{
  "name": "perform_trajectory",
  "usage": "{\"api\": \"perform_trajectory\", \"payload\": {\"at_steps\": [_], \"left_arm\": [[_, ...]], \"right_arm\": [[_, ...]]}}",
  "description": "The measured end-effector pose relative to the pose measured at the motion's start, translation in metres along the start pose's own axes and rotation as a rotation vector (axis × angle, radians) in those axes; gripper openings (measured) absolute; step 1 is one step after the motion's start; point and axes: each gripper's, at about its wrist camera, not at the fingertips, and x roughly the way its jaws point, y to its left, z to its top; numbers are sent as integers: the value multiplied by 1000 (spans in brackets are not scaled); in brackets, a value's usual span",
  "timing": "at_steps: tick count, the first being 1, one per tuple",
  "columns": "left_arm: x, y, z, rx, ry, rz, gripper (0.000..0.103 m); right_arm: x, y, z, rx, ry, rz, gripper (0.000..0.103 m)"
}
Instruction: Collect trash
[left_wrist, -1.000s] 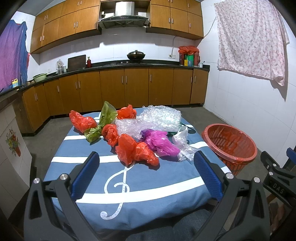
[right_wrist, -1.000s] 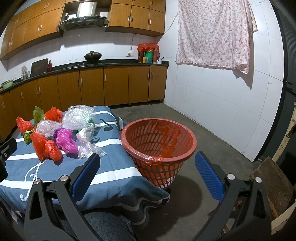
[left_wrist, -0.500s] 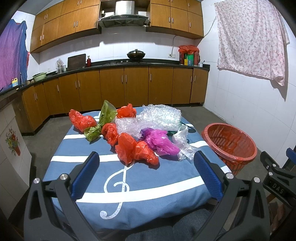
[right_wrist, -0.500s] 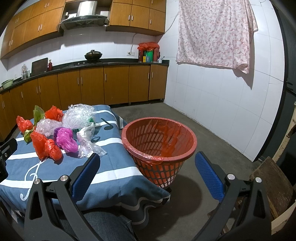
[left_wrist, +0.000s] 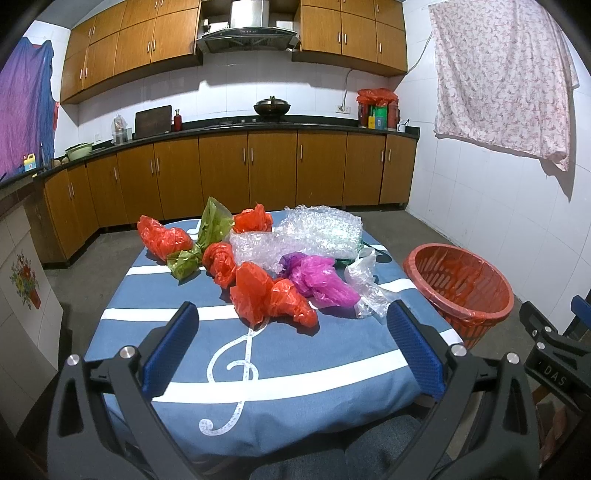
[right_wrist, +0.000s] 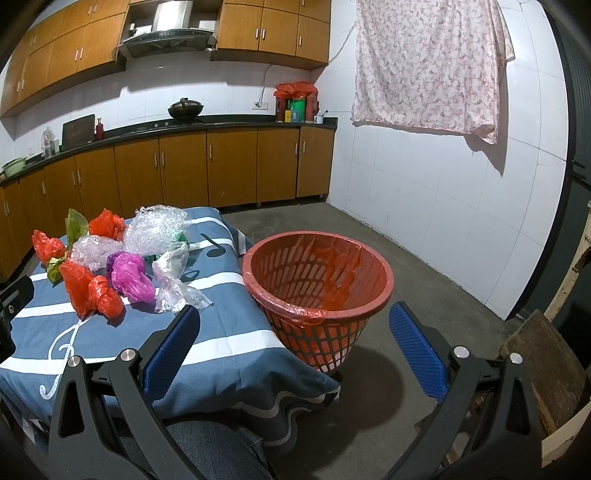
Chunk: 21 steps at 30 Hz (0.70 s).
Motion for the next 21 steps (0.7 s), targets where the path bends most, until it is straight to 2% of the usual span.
{"api": "perform_trajectory", "payload": {"at_steps": [4,11,16,21], "left_arm": [[0,0,0,1,2,1,99],[16,-1,-23,-15,32,34,99],[26,23,-25,-48,85,52,99],[34,46,-26,-92,120,93,99]], "right_arm": [[1,0,-1,-1,2,-1,101],[1,1,1,0,1,9,101],[14,3,1,-10,13,24,101],[35,12,7,4,41,99,101]]}}
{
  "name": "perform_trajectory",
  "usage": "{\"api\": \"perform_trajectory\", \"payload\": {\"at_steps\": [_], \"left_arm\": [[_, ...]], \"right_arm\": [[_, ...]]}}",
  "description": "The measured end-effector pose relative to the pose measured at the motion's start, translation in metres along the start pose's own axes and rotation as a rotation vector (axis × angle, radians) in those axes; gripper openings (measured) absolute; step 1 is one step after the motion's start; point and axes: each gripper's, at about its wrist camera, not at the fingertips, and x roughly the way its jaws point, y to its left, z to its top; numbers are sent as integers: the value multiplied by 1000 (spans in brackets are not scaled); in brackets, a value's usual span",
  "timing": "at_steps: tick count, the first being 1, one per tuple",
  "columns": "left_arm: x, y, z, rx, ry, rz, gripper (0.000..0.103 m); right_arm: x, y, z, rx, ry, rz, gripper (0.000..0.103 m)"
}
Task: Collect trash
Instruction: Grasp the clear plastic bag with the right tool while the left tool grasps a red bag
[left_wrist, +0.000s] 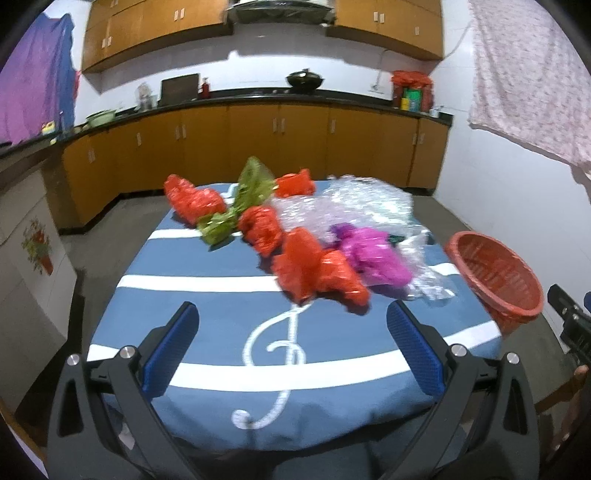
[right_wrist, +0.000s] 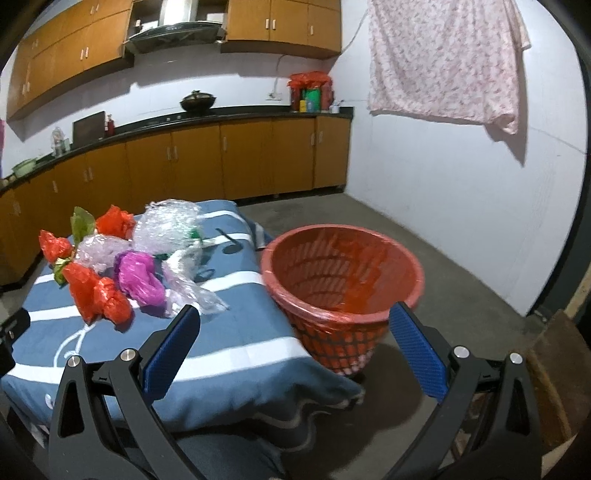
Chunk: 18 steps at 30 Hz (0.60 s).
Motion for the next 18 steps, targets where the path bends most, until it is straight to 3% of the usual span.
{"api": "perform_trajectory", "payload": {"at_steps": [11,14,18], "left_arm": [[37,23,22,-11,-32,66,99],[54,26,28,-23,-16,58,99],[76,32,32,-49,11,28,99]], "right_arm": [[83,61,29,-82,110,211,77],[110,75,27,-101,182,248,69],[144,90,22,-112,259,272,66]]}}
